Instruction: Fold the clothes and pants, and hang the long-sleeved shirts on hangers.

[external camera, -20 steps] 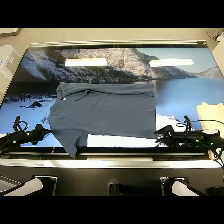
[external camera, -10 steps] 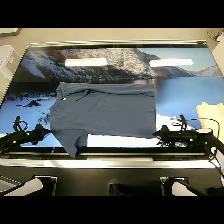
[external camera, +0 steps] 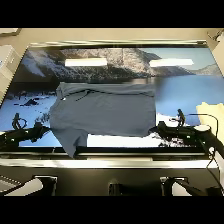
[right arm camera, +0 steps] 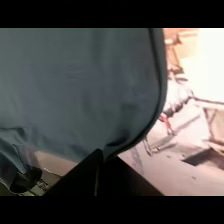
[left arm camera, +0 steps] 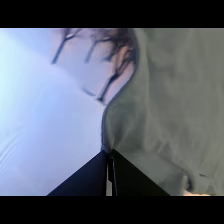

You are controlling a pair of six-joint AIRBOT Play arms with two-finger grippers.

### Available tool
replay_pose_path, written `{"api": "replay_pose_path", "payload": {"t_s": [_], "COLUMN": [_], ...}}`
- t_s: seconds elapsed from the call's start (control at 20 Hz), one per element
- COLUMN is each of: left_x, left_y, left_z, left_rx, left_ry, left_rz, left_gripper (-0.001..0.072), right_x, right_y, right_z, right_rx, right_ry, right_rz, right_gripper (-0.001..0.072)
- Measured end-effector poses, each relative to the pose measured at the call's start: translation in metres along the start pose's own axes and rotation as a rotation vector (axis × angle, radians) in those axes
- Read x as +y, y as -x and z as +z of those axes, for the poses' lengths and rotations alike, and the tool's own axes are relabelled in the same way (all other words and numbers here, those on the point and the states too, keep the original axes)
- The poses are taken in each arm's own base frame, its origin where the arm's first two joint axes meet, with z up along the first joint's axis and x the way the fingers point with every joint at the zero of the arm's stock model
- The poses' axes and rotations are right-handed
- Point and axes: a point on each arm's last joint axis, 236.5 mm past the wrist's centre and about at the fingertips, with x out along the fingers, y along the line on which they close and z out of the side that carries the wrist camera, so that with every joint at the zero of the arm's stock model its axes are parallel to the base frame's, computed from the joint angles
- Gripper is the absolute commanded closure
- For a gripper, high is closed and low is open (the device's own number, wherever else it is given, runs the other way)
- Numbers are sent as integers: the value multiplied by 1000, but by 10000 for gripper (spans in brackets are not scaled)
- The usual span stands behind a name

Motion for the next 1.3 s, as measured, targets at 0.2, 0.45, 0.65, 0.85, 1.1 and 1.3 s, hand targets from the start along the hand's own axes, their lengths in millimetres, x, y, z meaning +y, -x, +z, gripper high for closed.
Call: {"api": "replay_pose_path", "payload": {"t_s": [0.2,0.45,0.65,0.85,1.1,1.3], "left_x": [-69,-180,-285,-380,-403,-379], "left_y": [1,28,113,231,351,399], "left_z": [36,101,152,144,57,1], "left_rx": [-15,-151,-398,-630,-803,-866], "left_ry": [-189,-454,-611,-764,-826,-815], "left_rz": [-36,31,68,39,85,162], "left_gripper": [695,695,695,695,695,695], "right_x": [41,123,231,325,373,370], "right_y": [8,45,134,240,351,398], "right_z": [34,123,189,191,108,31], "right_rx": [-58,-316,-656,-894,-1013,-1012], "right_ry": [181,443,565,652,723,743], "right_rz": [-64,-297,-340,-296,-257,-230], "right_gripper": [693,693,692,691,691,692]}}
